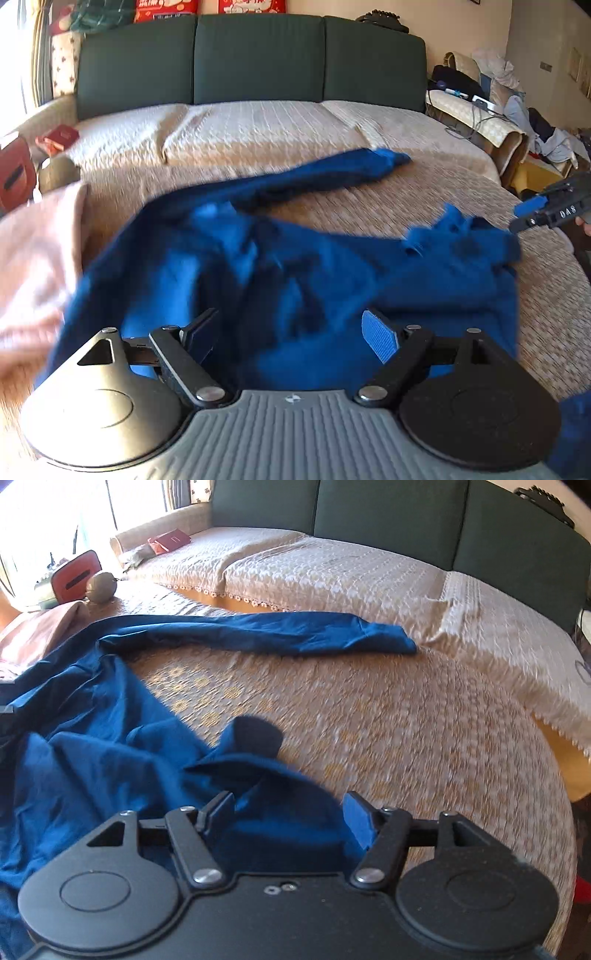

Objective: Fold clothes

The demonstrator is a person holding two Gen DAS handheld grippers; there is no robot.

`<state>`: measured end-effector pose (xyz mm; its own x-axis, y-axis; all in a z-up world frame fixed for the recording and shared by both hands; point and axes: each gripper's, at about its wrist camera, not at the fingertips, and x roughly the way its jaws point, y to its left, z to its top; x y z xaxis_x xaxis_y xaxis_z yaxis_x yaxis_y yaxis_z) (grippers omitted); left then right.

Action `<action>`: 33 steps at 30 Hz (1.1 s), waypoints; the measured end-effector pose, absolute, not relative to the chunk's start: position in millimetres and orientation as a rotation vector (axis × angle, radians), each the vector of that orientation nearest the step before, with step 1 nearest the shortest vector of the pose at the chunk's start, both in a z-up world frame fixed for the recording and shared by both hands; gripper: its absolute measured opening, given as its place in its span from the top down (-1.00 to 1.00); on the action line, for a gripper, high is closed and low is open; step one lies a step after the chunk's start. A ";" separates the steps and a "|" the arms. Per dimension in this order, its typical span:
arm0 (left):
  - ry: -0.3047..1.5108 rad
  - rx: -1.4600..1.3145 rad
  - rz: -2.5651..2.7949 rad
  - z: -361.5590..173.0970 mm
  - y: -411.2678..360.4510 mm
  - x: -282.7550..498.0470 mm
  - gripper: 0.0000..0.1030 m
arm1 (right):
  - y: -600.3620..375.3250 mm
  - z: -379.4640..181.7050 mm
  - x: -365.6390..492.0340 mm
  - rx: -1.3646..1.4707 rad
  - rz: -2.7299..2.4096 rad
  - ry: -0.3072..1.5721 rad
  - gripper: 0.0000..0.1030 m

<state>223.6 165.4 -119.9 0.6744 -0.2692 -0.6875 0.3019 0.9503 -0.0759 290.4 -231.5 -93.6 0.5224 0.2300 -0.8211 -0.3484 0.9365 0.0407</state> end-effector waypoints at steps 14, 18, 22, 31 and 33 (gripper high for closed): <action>0.823 0.222 -0.563 -151.2 137.2 109.9 -0.61 | -157.3 -117.3 174.9 -0.103 0.665 1.056 -1.00; 0.855 0.260 -0.597 -162.7 130.2 90.5 -0.61 | -124.7 -141.7 136.7 -0.185 0.743 1.132 -1.00; 0.844 0.283 -0.607 -166.7 125.1 78.9 -0.61 | -112.2 -151.2 120.4 -0.176 0.758 1.169 -1.00; 0.775 0.383 -0.753 -166.9 102.3 58.6 -0.61 | -103.3 -126.7 68.9 -0.214 0.896 1.211 -1.00; 0.789 0.406 -0.785 -172.5 98.3 51.1 -0.61 | -103.5 -120.4 53.0 -0.209 0.936 1.232 -1.00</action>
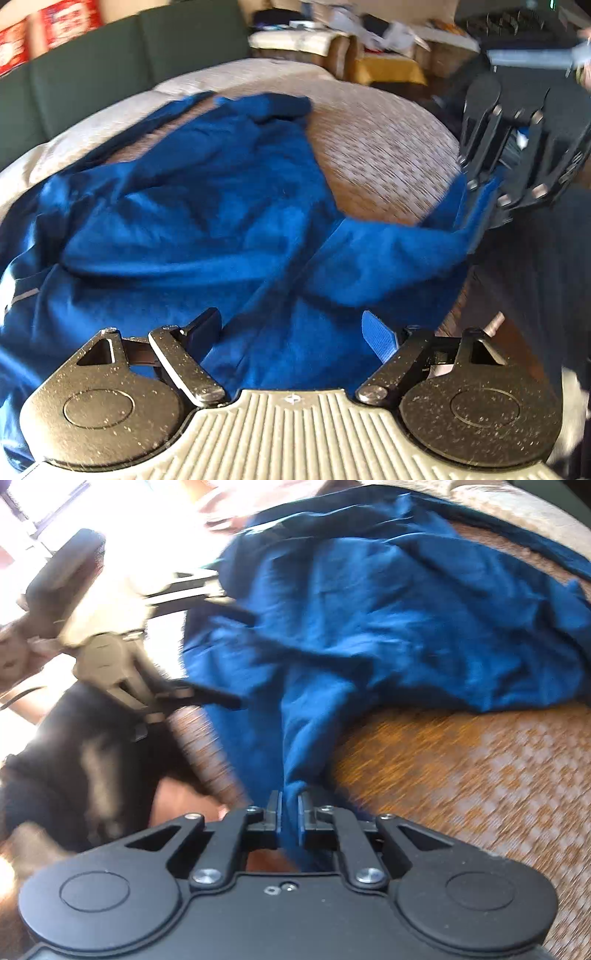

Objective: Fold clothes

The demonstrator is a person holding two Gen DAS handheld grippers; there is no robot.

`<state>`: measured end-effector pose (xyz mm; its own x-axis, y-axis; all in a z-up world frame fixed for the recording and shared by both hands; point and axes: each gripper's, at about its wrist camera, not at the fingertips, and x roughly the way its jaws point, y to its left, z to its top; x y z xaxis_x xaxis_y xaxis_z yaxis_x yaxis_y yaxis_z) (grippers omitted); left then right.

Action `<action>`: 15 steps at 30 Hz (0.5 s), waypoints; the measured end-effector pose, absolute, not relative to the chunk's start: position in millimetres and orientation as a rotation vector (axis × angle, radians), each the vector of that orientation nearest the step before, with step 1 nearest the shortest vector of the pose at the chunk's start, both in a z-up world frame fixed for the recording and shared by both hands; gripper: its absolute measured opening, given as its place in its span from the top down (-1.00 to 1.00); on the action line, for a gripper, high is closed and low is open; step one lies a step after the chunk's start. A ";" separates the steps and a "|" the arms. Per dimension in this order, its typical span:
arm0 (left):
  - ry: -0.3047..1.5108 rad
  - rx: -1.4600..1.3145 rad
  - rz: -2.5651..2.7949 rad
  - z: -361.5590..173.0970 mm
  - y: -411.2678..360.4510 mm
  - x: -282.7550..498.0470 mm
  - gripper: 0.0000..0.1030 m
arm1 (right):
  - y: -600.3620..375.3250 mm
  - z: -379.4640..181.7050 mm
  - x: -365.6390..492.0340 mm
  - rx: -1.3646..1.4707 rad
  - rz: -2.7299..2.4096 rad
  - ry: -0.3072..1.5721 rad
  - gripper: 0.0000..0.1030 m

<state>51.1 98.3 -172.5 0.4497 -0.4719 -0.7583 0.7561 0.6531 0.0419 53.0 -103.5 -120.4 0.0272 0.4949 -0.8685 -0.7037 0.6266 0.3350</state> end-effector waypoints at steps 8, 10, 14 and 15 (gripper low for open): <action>0.843 0.424 -0.830 -187.1 98.1 29.8 -0.59 | -107.2 -123.4 30.1 -0.208 1.024 1.317 -1.00; 0.854 0.404 -0.819 -186.2 100.0 32.4 -0.59 | -117.6 -113.1 52.7 -0.223 0.943 1.248 -1.00; 0.817 0.344 -0.794 -171.6 101.3 42.0 -0.59 | -141.9 -88.1 120.9 -0.215 0.718 1.106 -1.00; 0.801 0.325 -0.776 -167.1 99.7 47.2 -0.59 | -148.2 -82.4 138.2 -0.206 0.669 1.076 -1.00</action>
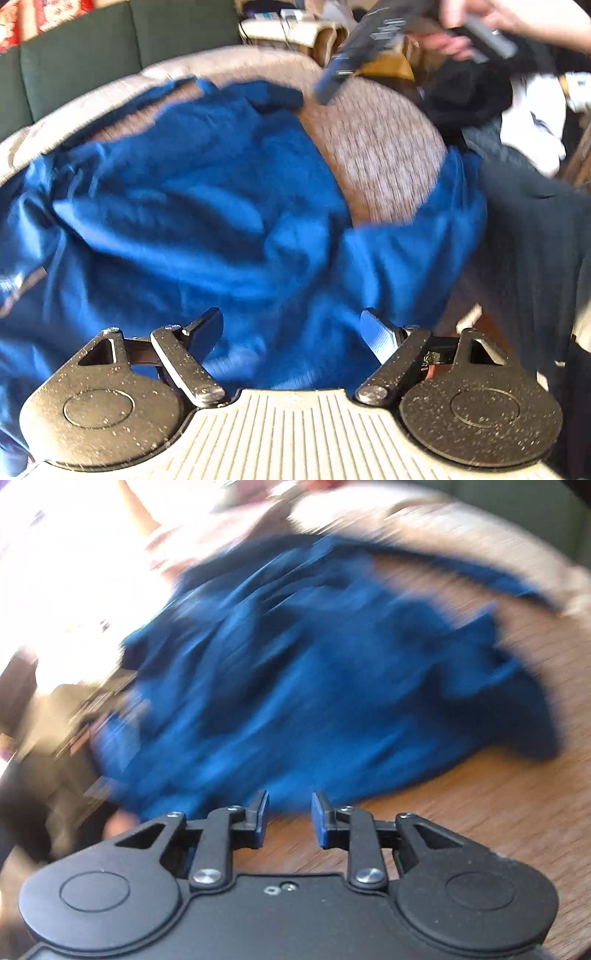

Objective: Fold clothes

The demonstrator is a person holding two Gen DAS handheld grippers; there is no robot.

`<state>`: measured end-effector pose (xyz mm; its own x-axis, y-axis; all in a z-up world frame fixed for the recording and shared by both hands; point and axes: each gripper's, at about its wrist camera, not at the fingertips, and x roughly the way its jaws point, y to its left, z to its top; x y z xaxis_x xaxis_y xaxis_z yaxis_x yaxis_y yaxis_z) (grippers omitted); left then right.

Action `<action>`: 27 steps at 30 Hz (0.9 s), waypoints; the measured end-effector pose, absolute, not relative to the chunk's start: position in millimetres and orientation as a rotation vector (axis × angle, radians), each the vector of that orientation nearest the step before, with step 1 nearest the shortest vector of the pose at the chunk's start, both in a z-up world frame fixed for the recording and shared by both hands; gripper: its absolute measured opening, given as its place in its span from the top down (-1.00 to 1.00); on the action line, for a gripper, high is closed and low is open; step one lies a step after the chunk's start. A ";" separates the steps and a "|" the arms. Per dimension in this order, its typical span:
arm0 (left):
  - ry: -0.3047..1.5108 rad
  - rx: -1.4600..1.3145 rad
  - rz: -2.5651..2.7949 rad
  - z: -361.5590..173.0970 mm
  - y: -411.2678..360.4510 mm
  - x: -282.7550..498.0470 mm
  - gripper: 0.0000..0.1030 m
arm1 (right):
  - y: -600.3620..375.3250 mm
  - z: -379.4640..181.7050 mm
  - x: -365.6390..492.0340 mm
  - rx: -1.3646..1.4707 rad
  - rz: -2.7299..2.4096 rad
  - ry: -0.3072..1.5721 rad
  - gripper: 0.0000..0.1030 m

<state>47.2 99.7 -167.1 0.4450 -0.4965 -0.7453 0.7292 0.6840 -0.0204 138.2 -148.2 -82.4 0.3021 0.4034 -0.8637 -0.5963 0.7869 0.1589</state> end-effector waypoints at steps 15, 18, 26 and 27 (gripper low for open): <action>0.856 0.212 -0.658 -164.6 134.9 121.2 -0.68 | -128.3 -94.2 265.4 -0.191 0.489 0.952 -1.00; 0.868 0.206 -0.628 -166.8 152.2 127.6 -0.68 | -115.7 -101.9 279.0 -0.214 0.457 0.956 -1.00; 0.903 0.178 -0.581 -185.0 174.3 132.2 -0.69 | -85.4 -123.2 305.1 -0.280 0.386 0.925 -1.00; 0.895 0.185 -0.582 -185.9 173.7 130.7 -0.71 | -82.3 -125.9 308.5 -0.281 0.381 0.923 -1.00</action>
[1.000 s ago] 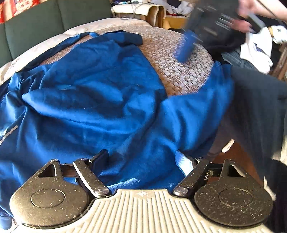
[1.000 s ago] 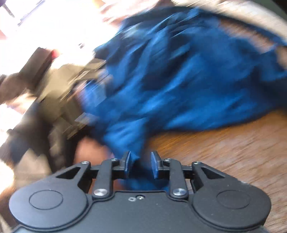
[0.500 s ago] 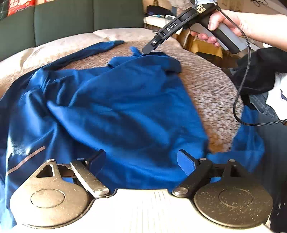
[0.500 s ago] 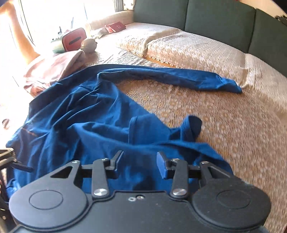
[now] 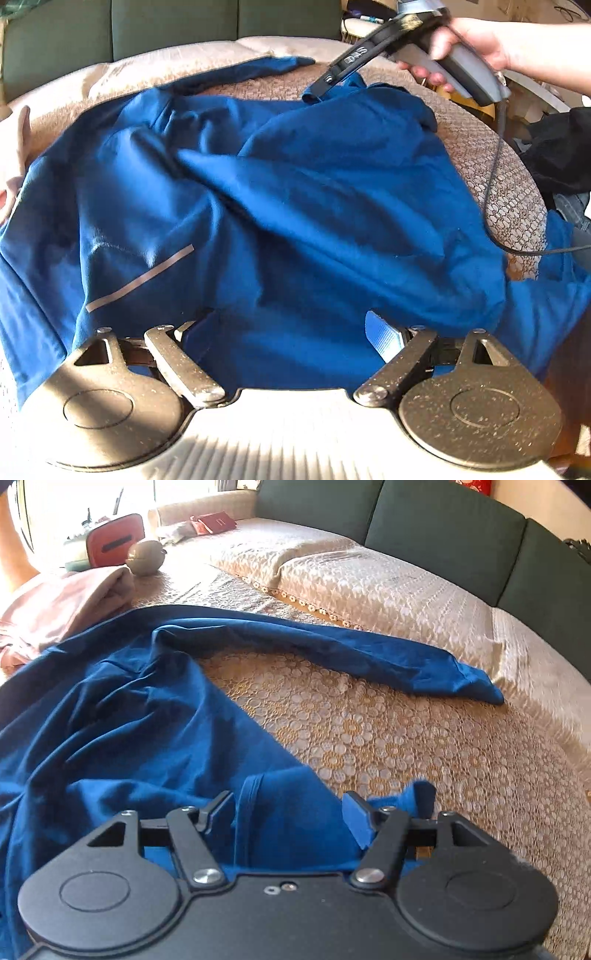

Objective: Fold clothes

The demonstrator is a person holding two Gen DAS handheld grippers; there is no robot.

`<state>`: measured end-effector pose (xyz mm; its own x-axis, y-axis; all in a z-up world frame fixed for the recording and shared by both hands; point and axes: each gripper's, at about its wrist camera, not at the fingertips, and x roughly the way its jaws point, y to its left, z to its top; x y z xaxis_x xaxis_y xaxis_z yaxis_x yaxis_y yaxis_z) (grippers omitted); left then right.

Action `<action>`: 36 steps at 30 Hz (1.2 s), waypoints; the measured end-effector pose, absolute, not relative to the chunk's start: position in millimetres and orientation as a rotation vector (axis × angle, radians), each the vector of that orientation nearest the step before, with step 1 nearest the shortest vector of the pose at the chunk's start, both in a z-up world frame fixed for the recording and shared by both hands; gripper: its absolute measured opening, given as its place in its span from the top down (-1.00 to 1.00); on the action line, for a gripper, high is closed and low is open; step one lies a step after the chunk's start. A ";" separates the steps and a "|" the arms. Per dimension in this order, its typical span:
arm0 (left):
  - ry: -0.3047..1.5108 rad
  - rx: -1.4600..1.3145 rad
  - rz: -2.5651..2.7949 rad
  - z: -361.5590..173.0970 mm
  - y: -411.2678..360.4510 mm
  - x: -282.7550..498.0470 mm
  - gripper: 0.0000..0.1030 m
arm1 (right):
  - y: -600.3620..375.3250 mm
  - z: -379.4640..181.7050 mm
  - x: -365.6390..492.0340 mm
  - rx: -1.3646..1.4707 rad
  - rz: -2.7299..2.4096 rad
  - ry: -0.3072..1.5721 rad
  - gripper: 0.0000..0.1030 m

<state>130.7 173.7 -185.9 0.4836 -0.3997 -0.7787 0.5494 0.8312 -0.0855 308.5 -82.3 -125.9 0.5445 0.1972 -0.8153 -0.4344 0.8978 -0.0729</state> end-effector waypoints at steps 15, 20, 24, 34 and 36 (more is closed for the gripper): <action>0.870 0.251 -0.586 -189.5 172.2 120.5 -0.78 | -136.4 -105.4 324.1 -0.302 0.093 0.874 -1.00; 0.875 0.266 -0.583 -189.5 173.2 119.8 -0.78 | -233.2 -85.1 314.7 -0.164 -0.142 0.851 -1.00; 0.880 0.270 -0.579 -189.9 174.0 119.7 -0.83 | -281.1 -97.6 286.8 -0.120 -0.181 0.912 -1.00; 0.902 0.280 -0.568 -191.1 172.3 118.6 -0.91 | -336.9 -92.5 223.5 0.102 -0.022 0.883 -1.00; 0.906 0.283 -0.569 -190.8 170.0 119.0 -0.94 | -344.0 -95.3 209.8 0.069 0.056 0.949 -1.00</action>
